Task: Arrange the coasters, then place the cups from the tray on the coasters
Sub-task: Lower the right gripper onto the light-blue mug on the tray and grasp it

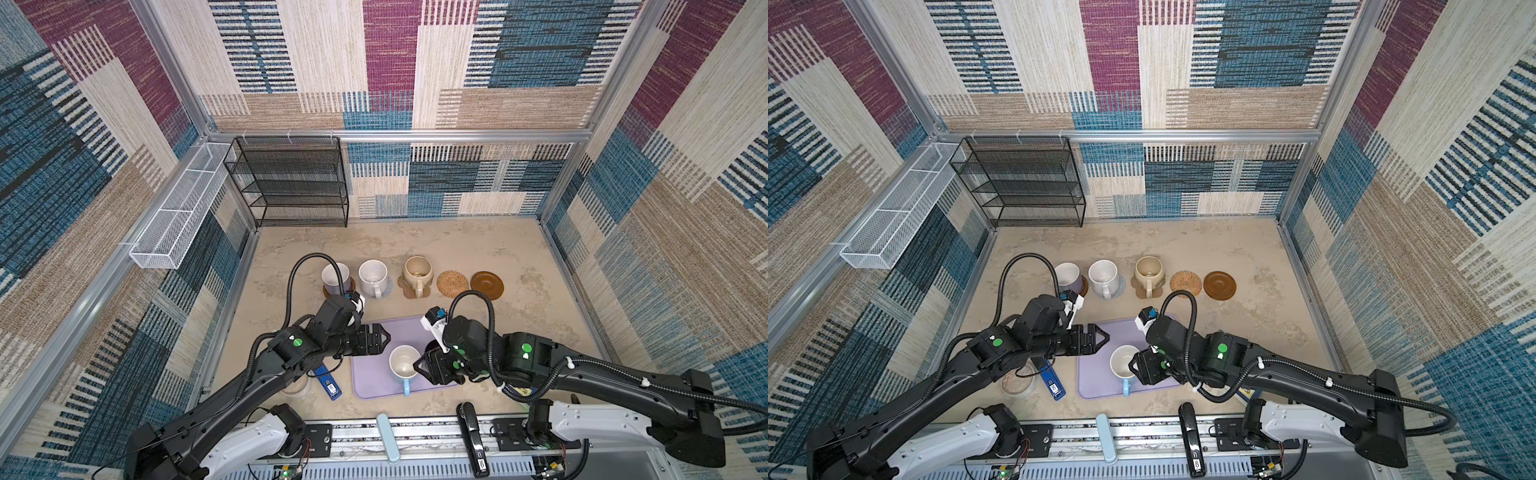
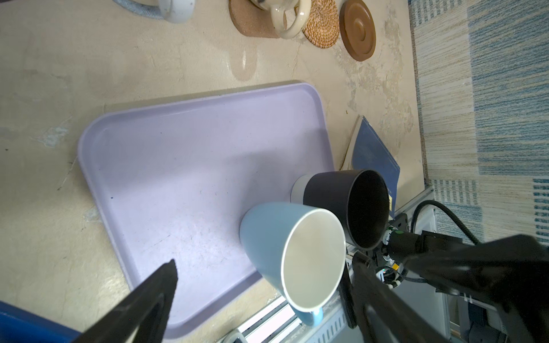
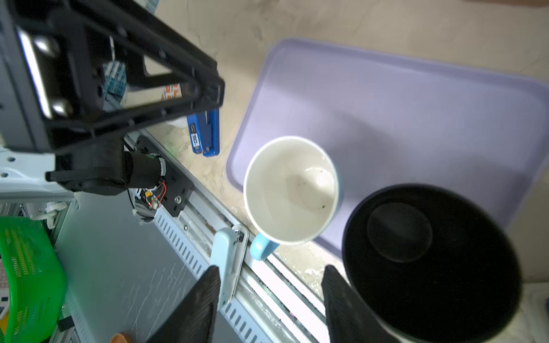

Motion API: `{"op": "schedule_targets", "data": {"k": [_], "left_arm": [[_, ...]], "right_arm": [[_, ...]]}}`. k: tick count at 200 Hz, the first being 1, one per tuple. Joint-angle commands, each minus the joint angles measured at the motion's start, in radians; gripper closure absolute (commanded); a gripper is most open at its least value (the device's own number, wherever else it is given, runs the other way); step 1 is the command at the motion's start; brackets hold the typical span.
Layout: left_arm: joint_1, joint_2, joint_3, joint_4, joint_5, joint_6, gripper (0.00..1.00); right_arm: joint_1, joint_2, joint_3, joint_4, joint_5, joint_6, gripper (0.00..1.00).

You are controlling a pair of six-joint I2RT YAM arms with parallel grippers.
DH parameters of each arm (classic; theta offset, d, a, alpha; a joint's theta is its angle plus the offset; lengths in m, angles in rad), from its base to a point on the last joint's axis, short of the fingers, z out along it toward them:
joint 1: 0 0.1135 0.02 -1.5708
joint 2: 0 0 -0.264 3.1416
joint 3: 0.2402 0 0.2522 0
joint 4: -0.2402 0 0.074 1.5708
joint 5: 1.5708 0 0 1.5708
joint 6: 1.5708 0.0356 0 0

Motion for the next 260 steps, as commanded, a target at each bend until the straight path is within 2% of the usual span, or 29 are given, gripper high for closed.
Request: {"op": "schedule_targets", "data": {"k": [1,61,96,120,142,200,260], "left_arm": [[0.003,-0.013,-0.006,-0.011,-0.009,-0.003,0.06],[0.003,-0.04,-0.04,-0.023,-0.038,-0.017,0.06],[0.003,-0.053,-0.042,-0.033,-0.005,-0.025,0.07],[0.003,-0.046,-0.056,-0.019,0.008,-0.032,0.07],[0.003,-0.045,-0.076,-0.011,-0.001,-0.042,0.07],[0.004,-0.073,-0.096,-0.027,-0.025,-0.041,0.02],[0.003,-0.079,-0.122,0.005,-0.026,-0.06,0.01]], "right_arm": [[0.061,0.032,-0.008,0.045,0.022,0.088,0.43],[0.089,0.14,-0.055,0.146,0.029,0.119,0.44],[0.111,0.21,-0.066,0.202,0.047,0.141,0.44],[0.11,0.264,-0.053,0.197,0.106,0.148,0.44],[0.111,0.33,-0.019,0.157,0.179,0.151,0.48],[0.11,0.379,0.007,0.148,0.247,0.136,0.64],[0.109,0.41,0.002,0.165,0.314,0.132,0.61]]}}
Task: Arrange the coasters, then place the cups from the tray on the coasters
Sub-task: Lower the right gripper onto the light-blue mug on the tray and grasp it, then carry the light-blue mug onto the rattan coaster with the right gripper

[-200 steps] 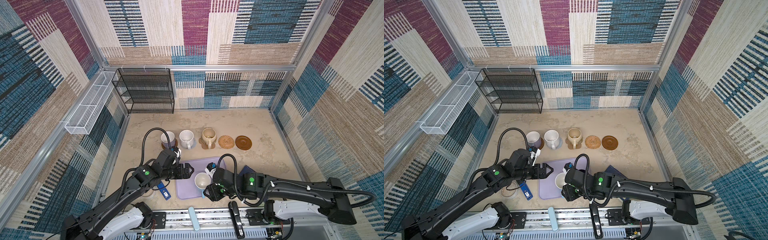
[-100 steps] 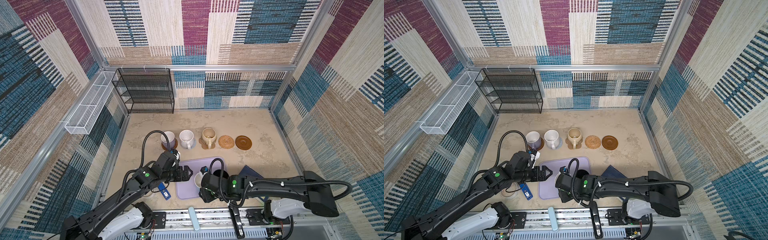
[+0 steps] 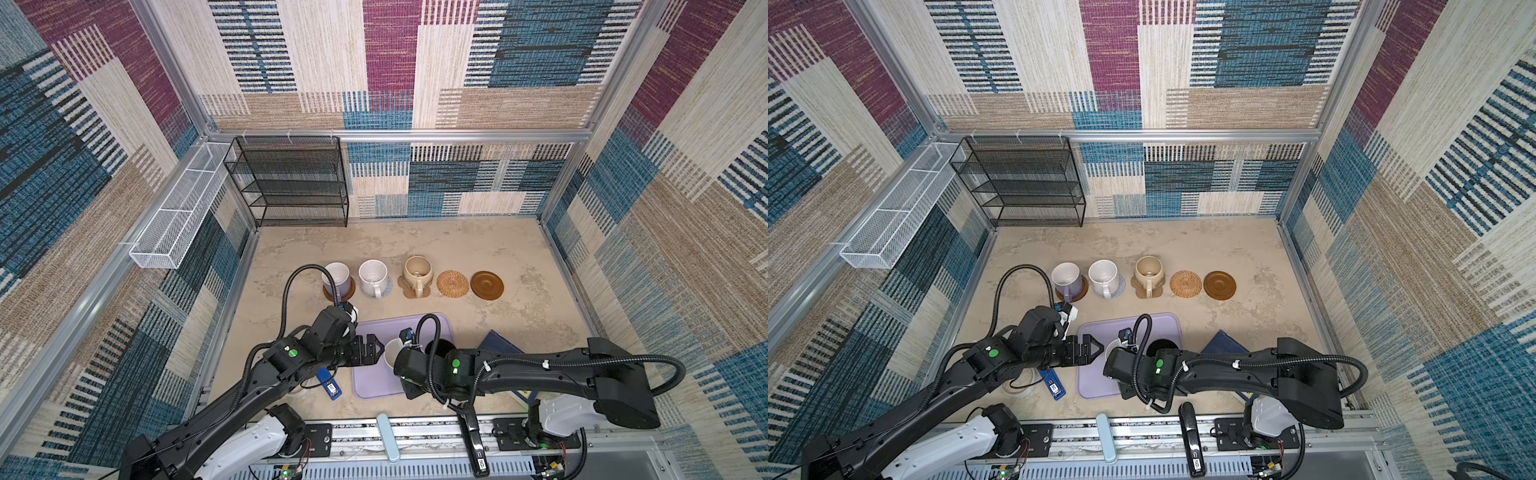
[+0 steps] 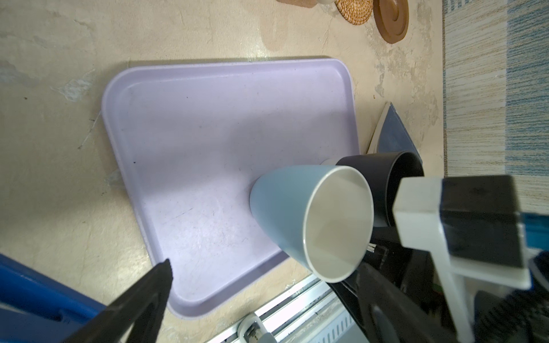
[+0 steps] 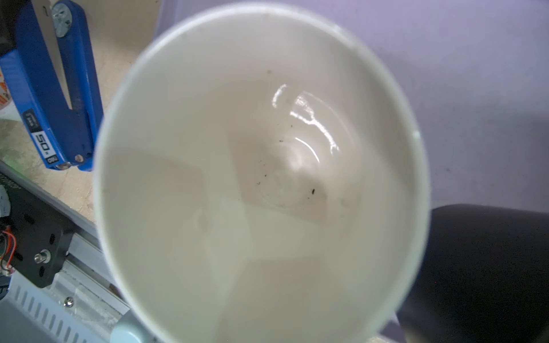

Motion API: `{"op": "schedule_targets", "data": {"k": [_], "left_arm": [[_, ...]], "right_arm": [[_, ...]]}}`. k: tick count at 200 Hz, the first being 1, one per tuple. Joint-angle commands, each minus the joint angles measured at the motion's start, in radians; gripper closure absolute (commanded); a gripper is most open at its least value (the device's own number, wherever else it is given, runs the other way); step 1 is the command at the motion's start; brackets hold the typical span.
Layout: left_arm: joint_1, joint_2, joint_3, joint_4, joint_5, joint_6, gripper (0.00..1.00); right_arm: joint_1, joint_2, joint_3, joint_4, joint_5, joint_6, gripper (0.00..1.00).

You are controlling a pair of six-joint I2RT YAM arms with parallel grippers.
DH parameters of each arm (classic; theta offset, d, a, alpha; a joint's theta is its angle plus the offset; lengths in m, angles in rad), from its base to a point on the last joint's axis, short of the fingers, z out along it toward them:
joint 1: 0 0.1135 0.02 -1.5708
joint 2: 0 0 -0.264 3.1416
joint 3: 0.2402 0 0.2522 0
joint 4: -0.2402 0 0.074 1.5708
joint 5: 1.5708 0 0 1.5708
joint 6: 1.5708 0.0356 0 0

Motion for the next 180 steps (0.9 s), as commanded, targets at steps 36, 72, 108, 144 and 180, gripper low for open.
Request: {"op": "schedule_targets", "data": {"k": [36,72,108,144,180], "left_arm": [[0.001,-0.004,-0.035,0.045,0.003,-0.049,0.01],[0.001,-0.011,-0.053,0.06,0.007,-0.056,0.01],[0.001,-0.019,-0.051,0.076,0.012,-0.063,0.01],[0.001,-0.046,-0.063,0.118,-0.002,-0.074,0.01],[0.001,-0.084,-0.055,0.115,-0.065,-0.078,0.01]], "right_arm": [[0.0,0.029,-0.016,0.069,0.077,-0.017,0.73],[0.001,0.038,-0.02,0.071,0.091,-0.036,0.86],[0.0,0.013,-0.021,0.096,0.09,-0.061,0.99],[-0.004,-0.022,-0.004,0.11,0.111,-0.092,1.0],[-0.036,-0.07,-0.009,0.162,0.077,-0.132,1.0]]}}
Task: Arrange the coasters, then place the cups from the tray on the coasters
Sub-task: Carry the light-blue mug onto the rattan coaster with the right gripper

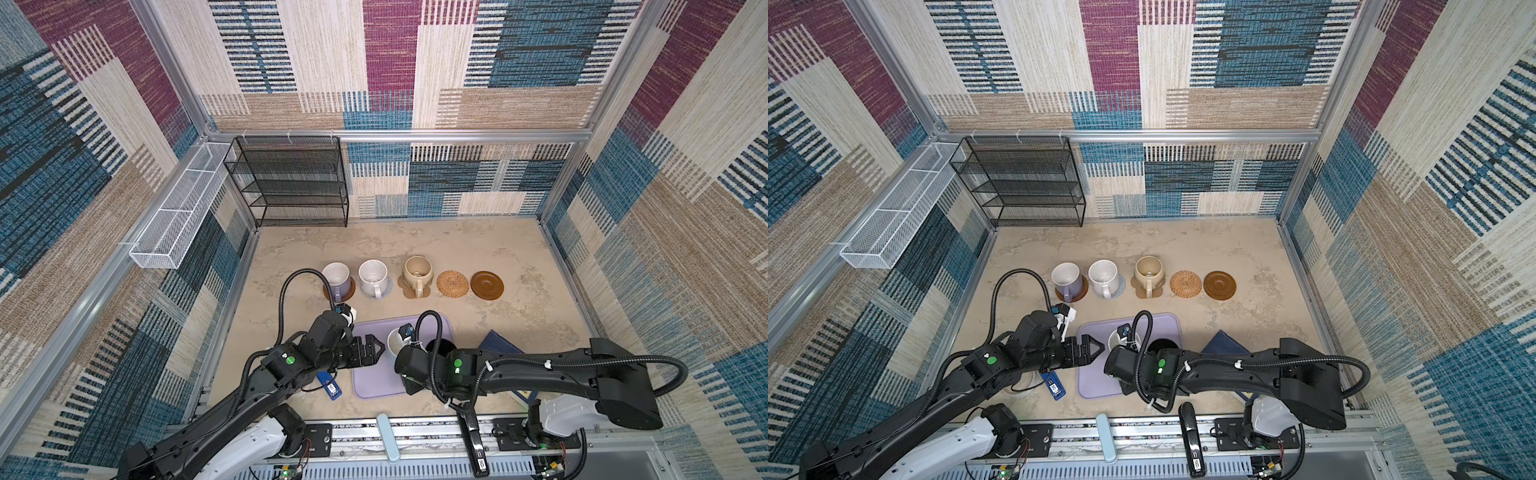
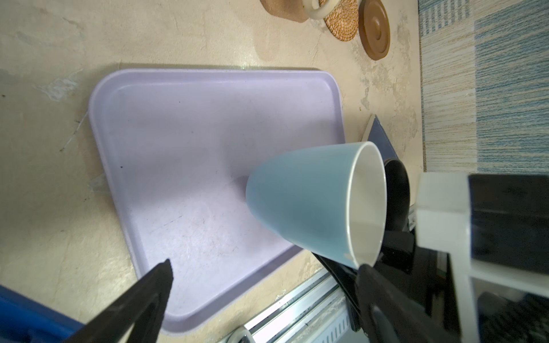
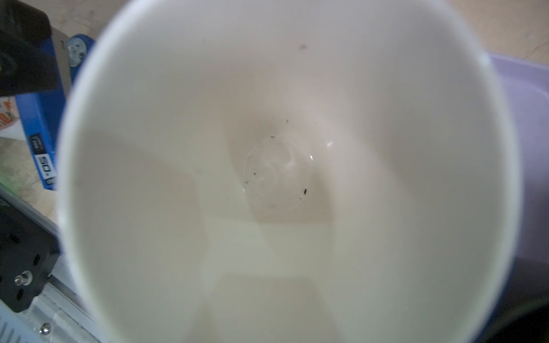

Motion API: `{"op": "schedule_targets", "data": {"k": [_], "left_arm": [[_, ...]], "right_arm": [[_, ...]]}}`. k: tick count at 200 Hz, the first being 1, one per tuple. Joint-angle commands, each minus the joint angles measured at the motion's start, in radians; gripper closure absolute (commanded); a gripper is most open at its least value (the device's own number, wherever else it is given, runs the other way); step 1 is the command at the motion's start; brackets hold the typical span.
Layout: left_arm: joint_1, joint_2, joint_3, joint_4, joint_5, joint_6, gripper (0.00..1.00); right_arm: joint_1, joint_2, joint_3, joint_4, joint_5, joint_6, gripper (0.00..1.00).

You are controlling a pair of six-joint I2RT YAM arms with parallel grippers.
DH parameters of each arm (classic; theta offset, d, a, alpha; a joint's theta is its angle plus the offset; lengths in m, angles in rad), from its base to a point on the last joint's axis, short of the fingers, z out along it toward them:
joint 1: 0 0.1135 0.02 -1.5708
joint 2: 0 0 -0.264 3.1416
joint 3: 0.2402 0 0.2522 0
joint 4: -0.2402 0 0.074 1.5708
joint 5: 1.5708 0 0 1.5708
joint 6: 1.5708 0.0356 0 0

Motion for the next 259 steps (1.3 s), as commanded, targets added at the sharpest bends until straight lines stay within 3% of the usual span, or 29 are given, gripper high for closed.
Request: {"op": "schedule_targets", "data": {"k": [1,39,74,132,156,195,238,259], "left_arm": [[0.001,-0.021,0.008,0.025,-0.063,-0.026,0.01],[0.003,-0.042,0.007,0.042,-0.071,-0.037,0.01],[0.001,-0.059,-0.006,0.208,0.01,-0.04,0.01],[0.001,0.041,0.064,0.345,0.086,-0.002,0.01],[0.0,0.107,0.091,0.434,0.125,0.008,0.01],[-0.02,0.284,0.254,0.394,0.078,0.028,0.01],[-0.037,0.503,0.446,0.341,0.052,0.055,0.03],[-0.04,0.581,0.506,0.333,0.04,0.062,0.02]], "right_arm": [[-0.016,-0.028,0.005,0.093,0.004,-0.039,1.0],[-0.058,-0.065,0.011,0.092,-0.016,-0.074,1.0],[-0.13,-0.134,0.012,0.088,-0.055,-0.137,1.0],[-0.259,-0.27,0.053,0.025,-0.073,-0.231,1.0],[-0.358,-0.327,0.08,-0.022,-0.073,-0.281,1.0],[-0.574,-0.354,0.14,-0.058,-0.089,-0.354,1.0],[-0.811,-0.257,0.147,-0.014,-0.228,-0.429,1.0],[-0.873,-0.165,0.165,-0.015,-0.218,-0.45,1.0]]}}
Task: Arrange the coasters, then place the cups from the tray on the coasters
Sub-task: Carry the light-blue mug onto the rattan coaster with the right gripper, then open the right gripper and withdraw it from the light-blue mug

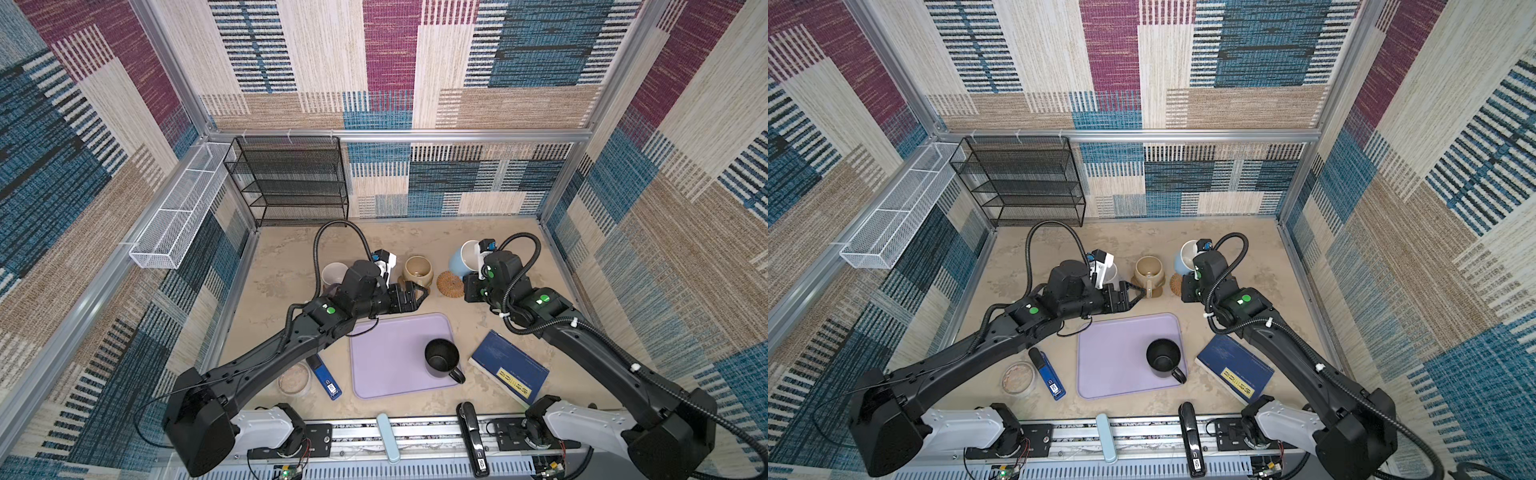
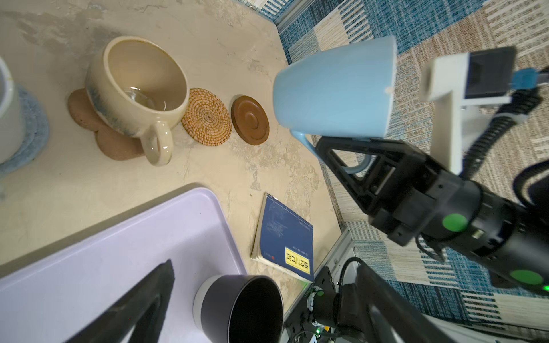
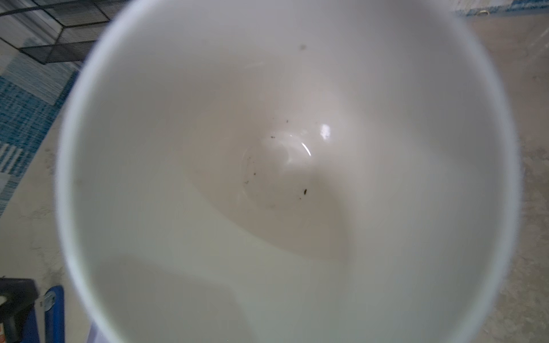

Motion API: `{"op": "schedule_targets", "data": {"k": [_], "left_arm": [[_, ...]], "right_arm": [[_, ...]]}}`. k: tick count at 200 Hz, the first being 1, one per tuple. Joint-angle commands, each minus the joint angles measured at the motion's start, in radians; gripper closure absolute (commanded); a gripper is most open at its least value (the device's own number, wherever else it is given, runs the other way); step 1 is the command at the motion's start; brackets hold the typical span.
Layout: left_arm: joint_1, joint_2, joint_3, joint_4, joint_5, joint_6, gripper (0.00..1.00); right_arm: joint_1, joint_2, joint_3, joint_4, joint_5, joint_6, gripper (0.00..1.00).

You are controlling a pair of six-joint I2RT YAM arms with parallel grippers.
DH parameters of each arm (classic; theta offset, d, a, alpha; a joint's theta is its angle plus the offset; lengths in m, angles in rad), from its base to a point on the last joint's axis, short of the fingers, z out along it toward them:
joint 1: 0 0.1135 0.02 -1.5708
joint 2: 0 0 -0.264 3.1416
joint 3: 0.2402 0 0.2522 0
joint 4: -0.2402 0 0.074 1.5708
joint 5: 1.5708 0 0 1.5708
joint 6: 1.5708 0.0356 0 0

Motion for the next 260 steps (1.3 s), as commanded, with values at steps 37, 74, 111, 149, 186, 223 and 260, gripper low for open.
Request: {"op": "schedule_targets", "data": {"k": [37,74,111,149,186,223,260], "left_arm": [[-0.004,0.162,0.121,-0.005,0.003,0.019,0.02],[-0.002,0.205,0.147,-0.02,-0.008,0.026,0.02],[0.001,0.238,0.154,-0.012,-0.009,0.018,0.01],[0.002,0.266,0.163,-0.006,-0.004,0.015,0.01],[0.005,0.284,0.164,0.01,0.015,0.002,0.01],[0.005,0.276,0.153,0.007,0.008,0.0,0.01],[0.005,0.259,0.141,0.0,-0.003,0.0,0.01]], "right_arm": [[-0.087,0.248,0.07,0.057,-0.027,-0.063,1.0],[-0.088,0.378,0.127,0.034,-0.011,-0.063,1.0],[-0.087,0.471,0.185,-0.001,0.029,-0.058,1.0],[-0.084,0.506,0.194,0.007,0.012,-0.059,1.0],[-0.071,0.537,0.218,0.017,0.029,-0.058,1.0],[-0.058,0.565,0.234,0.007,0.048,-0.051,1.0],[-0.031,0.558,0.222,0.005,0.065,-0.037,1.0]]}}
